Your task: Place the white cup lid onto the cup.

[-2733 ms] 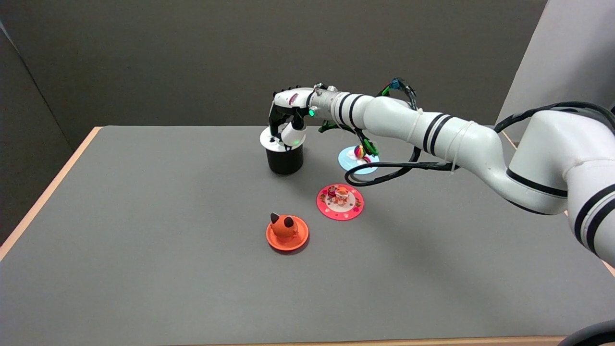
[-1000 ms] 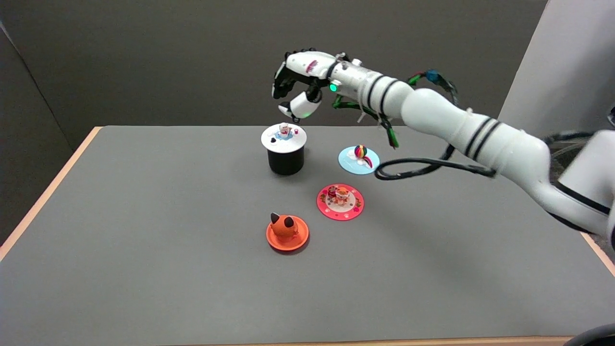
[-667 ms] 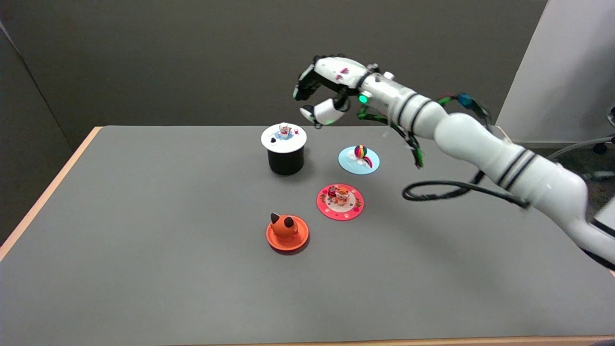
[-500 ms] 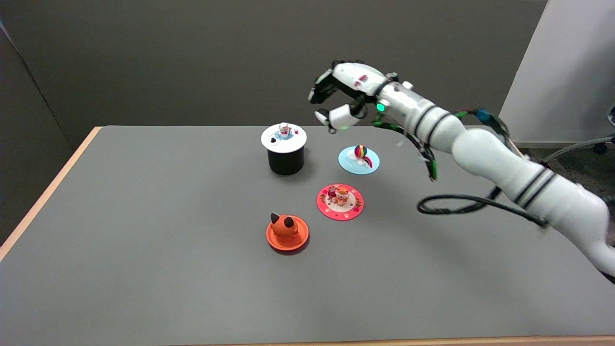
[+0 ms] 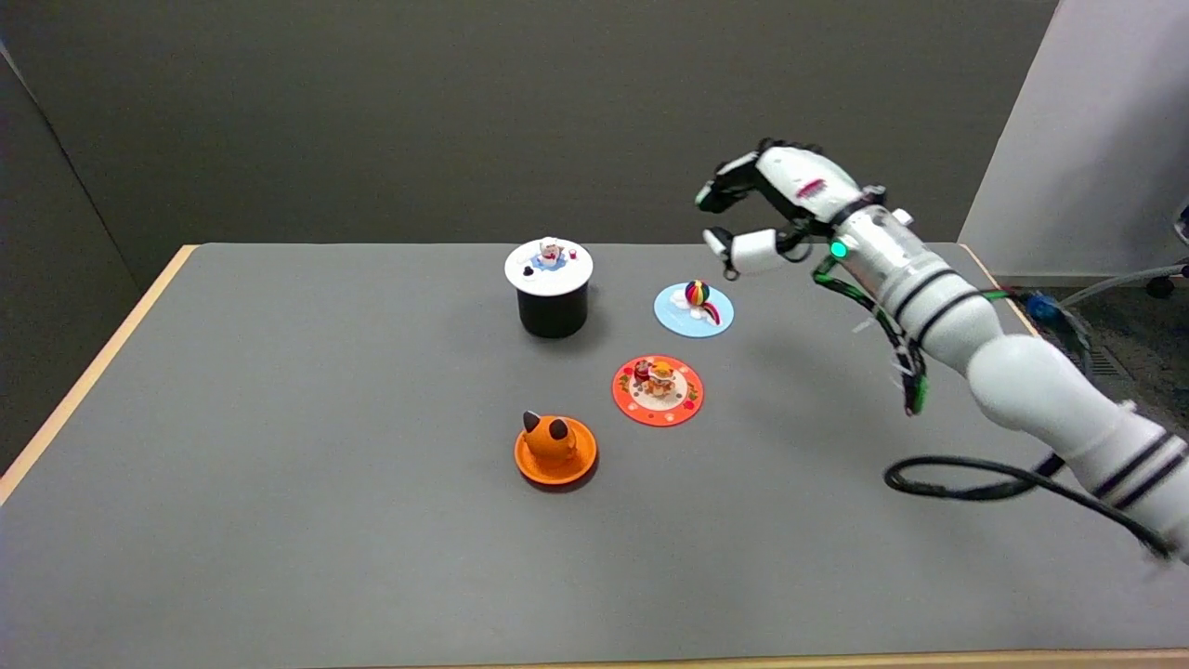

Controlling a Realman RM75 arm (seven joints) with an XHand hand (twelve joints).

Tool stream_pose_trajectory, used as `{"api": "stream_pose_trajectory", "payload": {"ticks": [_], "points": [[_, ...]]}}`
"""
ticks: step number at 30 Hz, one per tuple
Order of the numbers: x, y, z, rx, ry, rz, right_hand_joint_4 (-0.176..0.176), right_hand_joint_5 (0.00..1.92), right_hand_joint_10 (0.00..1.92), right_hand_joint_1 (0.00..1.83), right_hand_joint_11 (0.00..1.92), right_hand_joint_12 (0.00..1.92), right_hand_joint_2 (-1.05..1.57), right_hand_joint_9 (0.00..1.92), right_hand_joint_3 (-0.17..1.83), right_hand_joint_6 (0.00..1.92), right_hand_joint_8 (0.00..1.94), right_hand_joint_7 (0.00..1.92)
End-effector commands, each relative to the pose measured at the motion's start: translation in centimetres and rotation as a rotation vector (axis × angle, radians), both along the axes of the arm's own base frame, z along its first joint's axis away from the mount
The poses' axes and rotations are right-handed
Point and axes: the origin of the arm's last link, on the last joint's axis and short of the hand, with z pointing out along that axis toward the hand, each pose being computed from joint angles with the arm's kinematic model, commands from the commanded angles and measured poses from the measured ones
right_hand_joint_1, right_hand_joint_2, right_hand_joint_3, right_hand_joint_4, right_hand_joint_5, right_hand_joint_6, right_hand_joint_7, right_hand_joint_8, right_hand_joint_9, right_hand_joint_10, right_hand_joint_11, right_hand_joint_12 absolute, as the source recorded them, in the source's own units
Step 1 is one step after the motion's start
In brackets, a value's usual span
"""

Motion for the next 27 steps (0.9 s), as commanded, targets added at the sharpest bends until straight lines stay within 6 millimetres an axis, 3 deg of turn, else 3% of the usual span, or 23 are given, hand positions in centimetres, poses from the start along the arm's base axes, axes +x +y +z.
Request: {"api": "stream_pose_trajectory", "payload": {"ticks": [1, 9, 27], "points": [[-2.6, 8.0, 5.2, -0.273, -0.041, 0.03, -0.127, 0.82, 0.21, 0.91, 0.51, 0.58, 0.68, 0.76, 0.91, 0.34, 0.24, 0.9], [-3.1, 9.9, 5.7, -0.334, -0.065, 0.043, -0.126, 0.82, 0.21, 0.91, 0.51, 0.58, 0.68, 0.76, 0.92, 0.34, 0.23, 0.9], [-3.7, 11.3, 5.3, -0.404, -0.087, 0.089, -0.097, 0.82, 0.21, 0.91, 0.5, 0.55, 0.69, 0.76, 0.92, 0.34, 0.23, 0.91]]}}
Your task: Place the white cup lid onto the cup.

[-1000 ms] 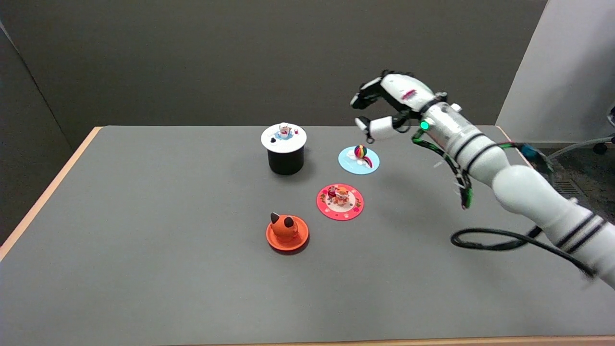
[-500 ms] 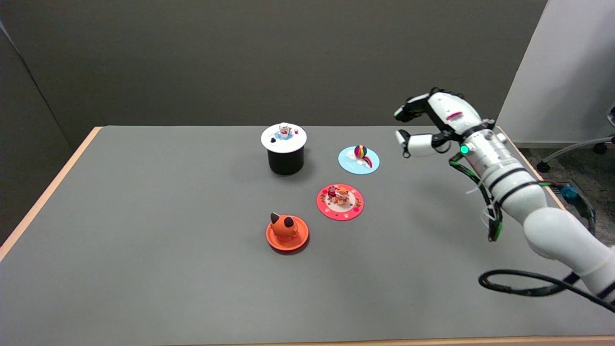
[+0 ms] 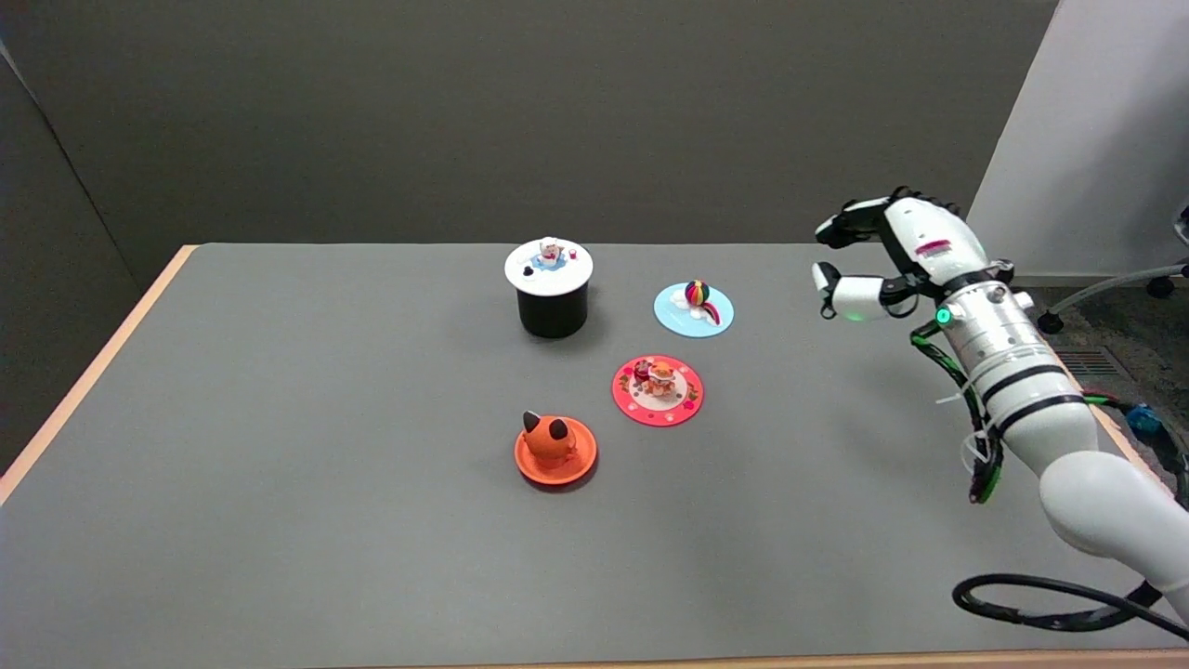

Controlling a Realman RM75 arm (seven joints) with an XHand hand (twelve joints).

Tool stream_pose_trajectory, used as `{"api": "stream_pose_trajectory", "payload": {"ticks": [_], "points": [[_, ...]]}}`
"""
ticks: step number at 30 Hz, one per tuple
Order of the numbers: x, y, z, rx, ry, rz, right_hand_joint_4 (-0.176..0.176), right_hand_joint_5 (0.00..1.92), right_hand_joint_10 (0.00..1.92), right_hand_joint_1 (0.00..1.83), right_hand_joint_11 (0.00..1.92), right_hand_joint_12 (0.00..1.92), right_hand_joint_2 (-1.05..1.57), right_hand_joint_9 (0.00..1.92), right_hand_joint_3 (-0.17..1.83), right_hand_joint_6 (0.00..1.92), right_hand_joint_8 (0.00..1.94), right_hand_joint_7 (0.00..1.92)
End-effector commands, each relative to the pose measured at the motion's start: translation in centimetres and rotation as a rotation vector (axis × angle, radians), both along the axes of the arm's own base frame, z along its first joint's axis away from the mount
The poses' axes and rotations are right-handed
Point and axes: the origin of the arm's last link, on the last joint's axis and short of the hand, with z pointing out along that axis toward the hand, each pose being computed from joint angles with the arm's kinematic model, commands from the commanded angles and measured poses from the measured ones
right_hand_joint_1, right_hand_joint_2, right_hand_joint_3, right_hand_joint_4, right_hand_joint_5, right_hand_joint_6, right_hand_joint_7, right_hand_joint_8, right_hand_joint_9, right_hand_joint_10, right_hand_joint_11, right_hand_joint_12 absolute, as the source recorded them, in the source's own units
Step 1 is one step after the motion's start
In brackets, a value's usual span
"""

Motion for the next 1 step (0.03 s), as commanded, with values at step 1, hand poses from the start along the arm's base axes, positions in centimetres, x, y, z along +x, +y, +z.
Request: {"api": "stream_pose_trajectory", "payload": {"ticks": [1], "points": [[-0.81, 2.62, 0.38, -0.104, -0.022, 0.039, -0.094, 0.82, 0.21, 0.91, 0.5, 0.55, 0.69, 0.76, 0.92, 0.34, 0.23, 0.91]]}}
